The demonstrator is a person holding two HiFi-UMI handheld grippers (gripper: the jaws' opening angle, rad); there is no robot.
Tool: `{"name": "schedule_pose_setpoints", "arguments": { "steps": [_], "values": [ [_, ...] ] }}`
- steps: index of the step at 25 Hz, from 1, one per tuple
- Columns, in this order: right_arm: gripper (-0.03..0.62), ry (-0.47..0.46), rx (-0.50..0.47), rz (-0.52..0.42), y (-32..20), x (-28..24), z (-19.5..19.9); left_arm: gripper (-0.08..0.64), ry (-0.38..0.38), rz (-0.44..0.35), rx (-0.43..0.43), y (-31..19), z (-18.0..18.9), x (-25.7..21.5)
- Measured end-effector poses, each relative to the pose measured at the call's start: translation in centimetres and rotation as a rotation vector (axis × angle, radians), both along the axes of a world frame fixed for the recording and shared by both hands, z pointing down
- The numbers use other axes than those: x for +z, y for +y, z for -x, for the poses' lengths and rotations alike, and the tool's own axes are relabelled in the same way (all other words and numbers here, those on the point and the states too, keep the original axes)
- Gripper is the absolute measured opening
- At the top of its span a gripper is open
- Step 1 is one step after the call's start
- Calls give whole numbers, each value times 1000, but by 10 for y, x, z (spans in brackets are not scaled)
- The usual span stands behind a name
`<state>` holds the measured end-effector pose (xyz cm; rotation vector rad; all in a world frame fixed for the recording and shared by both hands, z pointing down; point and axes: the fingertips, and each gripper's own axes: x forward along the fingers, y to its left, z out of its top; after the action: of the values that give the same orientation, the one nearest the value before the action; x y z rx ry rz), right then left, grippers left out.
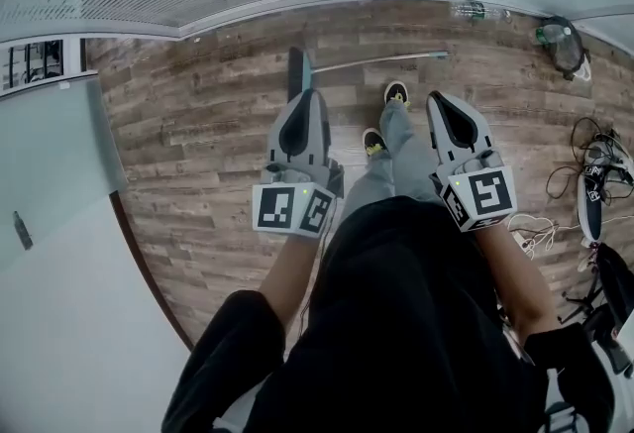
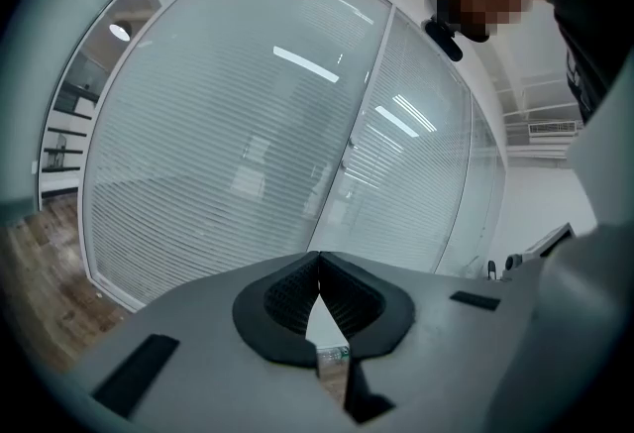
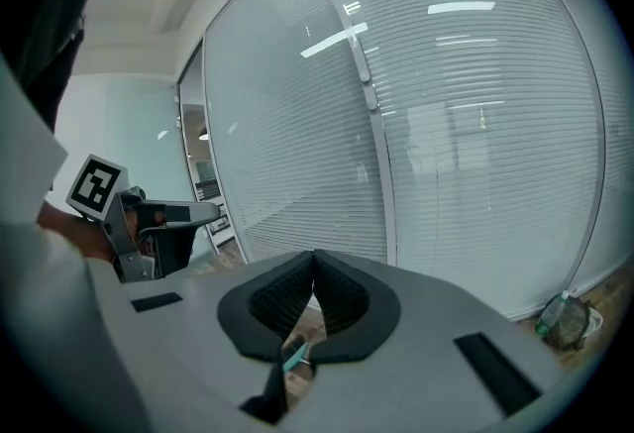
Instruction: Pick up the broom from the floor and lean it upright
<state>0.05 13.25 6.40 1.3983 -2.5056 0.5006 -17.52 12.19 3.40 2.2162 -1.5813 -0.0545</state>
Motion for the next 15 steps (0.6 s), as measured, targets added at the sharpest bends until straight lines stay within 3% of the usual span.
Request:
{"name": "schedule_pose_setpoints", "arguments": {
  "steps": [3,6,8,12,15],
  "values": [
    [15,-21,-13,34,-24,14,-5,21,15,-17,45,-30,-13,3],
    [15,-40,-41,36,-56,16,-12,21,-35,-19,97,-63,-32,1],
    [15,-79,-46,32,-77,14,-18,20,-75,-18,138,-82,-44,1],
    [15,-177,-64,75,-115,29,-23,21,-62,-23,270,-109,-68,7],
    [15,-151,-108,73,-145,44,-19,21,-117,-1,326,-125,-71,23]
  ]
}}
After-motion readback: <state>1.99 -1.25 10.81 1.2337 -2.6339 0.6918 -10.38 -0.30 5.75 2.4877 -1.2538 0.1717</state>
